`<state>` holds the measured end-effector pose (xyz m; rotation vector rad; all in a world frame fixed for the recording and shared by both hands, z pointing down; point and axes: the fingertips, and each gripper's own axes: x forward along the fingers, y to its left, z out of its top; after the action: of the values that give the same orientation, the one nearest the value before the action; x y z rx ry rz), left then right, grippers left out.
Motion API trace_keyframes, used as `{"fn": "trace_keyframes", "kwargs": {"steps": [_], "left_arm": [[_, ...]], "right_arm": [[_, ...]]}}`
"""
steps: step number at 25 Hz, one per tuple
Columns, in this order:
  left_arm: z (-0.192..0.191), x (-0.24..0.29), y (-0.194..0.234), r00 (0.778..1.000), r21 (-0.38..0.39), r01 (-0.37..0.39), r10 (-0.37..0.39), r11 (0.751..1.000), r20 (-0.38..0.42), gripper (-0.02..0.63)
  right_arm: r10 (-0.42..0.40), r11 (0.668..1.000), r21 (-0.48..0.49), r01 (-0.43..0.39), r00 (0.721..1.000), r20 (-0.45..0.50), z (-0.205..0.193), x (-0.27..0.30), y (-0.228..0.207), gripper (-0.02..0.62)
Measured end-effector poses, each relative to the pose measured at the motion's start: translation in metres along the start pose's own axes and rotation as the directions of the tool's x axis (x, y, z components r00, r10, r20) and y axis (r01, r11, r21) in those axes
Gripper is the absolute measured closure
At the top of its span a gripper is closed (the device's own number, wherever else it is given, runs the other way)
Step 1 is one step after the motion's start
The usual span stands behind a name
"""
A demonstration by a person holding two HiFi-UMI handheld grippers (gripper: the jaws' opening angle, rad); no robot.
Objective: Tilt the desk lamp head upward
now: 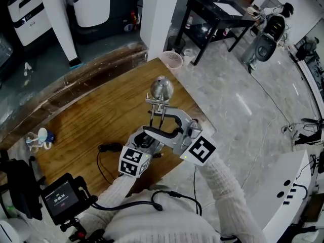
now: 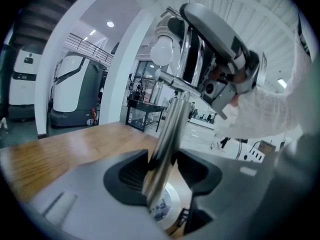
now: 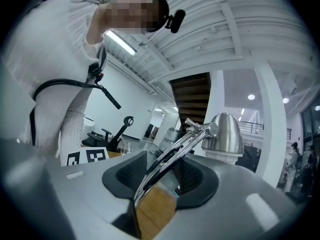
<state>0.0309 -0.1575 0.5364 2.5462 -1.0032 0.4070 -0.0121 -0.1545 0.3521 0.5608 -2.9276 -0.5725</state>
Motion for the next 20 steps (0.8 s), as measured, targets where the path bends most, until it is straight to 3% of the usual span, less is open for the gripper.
{"fn": "trace_keyframes", "kwargs": {"steps": [5, 9, 13, 16, 17, 19, 20], "left_arm": [[0.006, -0.001, -0.006, 0.999, 0.012, 0.033, -0.033, 0.999, 0.023, 0.413], [0.006, -0.006, -0.006, 0.999, 0.003, 0.040, -0.040, 0.999, 0.034, 0.413], [0.008, -0.018, -0.009, 0.997, 0.002, 0.061, -0.061, 0.998, 0.053, 0.413], [0.015, -0.041, -0.014, 0.994, -0.005, 0.067, -0.066, 0.998, 0.084, 0.413], [0.017, -0.049, -0.015, 0.993, -0.008, 0.062, -0.061, 0.998, 0.097, 0.422], [0.018, -0.063, -0.019, 0.992, -0.020, 0.048, -0.045, 0.999, 0.121, 0.466], [0.017, -0.069, -0.019, 0.991, -0.029, 0.037, -0.033, 0.999, 0.130, 0.506]], "right_arm": [[-0.067, 0.981, 0.188, 0.042, 0.989, 0.129, 0.016, -0.013, -0.021, 0.344], [-0.179, 0.937, 0.325, 0.127, 0.975, 0.134, 0.010, -0.040, -0.032, 0.342], [-0.335, 0.886, 0.374, 0.273, 0.936, 0.108, 0.004, -0.070, -0.032, 0.348], [-0.457, 0.834, 0.368, 0.411, 0.888, 0.044, 0.006, -0.086, -0.019, 0.398], [-0.494, 0.813, 0.364, 0.454, 0.869, 0.019, 0.006, -0.090, -0.012, 0.450], [-0.540, 0.769, 0.381, 0.513, 0.840, -0.040, 0.000, -0.098, 0.008, 0.529], [-0.553, 0.743, 0.407, 0.532, 0.830, -0.074, -0.007, -0.101, 0.019, 0.535]]}}
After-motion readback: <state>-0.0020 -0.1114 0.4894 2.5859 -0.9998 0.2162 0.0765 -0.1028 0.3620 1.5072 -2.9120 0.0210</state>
